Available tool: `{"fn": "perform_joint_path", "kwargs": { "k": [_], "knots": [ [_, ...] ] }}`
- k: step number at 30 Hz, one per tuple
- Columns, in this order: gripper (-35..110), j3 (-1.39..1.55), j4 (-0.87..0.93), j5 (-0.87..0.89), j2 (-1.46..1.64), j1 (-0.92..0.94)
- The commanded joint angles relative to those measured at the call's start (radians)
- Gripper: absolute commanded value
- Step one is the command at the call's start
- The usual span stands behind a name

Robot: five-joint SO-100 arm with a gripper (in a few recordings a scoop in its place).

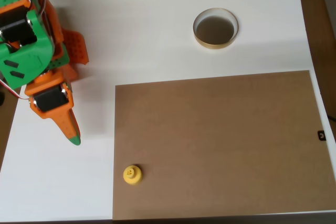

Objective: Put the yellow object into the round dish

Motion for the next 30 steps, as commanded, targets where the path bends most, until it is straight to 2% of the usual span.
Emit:
{"fn": "perform_joint_path", "kwargs": {
  "k": [1,30],
  "knots": [
    [3,-0.015,0.017,-0.005,0.018,0.018],
    [3,-0.017,0.021,0.020,0.018,0.020]
  ]
}}
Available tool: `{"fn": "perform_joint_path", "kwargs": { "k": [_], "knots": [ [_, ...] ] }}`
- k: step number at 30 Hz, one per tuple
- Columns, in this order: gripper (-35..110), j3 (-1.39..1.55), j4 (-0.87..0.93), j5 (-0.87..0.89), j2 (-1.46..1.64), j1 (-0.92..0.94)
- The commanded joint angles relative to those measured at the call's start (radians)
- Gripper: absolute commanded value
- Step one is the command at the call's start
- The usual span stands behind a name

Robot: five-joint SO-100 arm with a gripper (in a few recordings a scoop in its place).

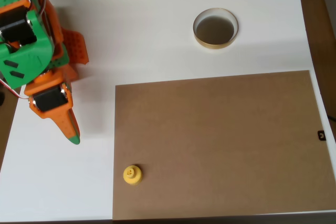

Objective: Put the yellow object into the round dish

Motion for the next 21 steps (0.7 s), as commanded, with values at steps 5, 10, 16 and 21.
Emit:
{"fn": "perform_joint_path", "kwargs": {
  "k": [5,10,16,21],
  "knots": [
    [3,-0.017,0.005,0.012,0.018,0.023],
    [2,-0.017,0.005,0.012,0.018,0.023],
    [2,-0.017,0.005,0.012,0.018,0.023],
    [1,-0.017,0.005,0.012,0.018,0.023]
  ]
}}
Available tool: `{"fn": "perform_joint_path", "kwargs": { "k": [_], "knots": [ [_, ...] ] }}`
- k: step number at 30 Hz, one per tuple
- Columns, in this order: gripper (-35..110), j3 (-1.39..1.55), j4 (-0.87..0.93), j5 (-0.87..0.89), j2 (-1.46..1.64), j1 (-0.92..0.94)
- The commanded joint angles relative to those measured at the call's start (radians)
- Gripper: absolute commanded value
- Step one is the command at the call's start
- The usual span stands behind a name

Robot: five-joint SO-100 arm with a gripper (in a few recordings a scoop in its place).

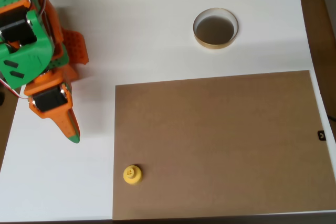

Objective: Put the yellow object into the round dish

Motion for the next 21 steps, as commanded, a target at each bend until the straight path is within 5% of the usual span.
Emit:
{"fn": "perform_joint_path", "kwargs": {
  "k": [1,21],
  "knots": [
    [1,-0.017,0.005,-0.006,0.018,0.023],
    [0,-0.038,0.028,-0.026,0.020,0.031]
  ]
}}
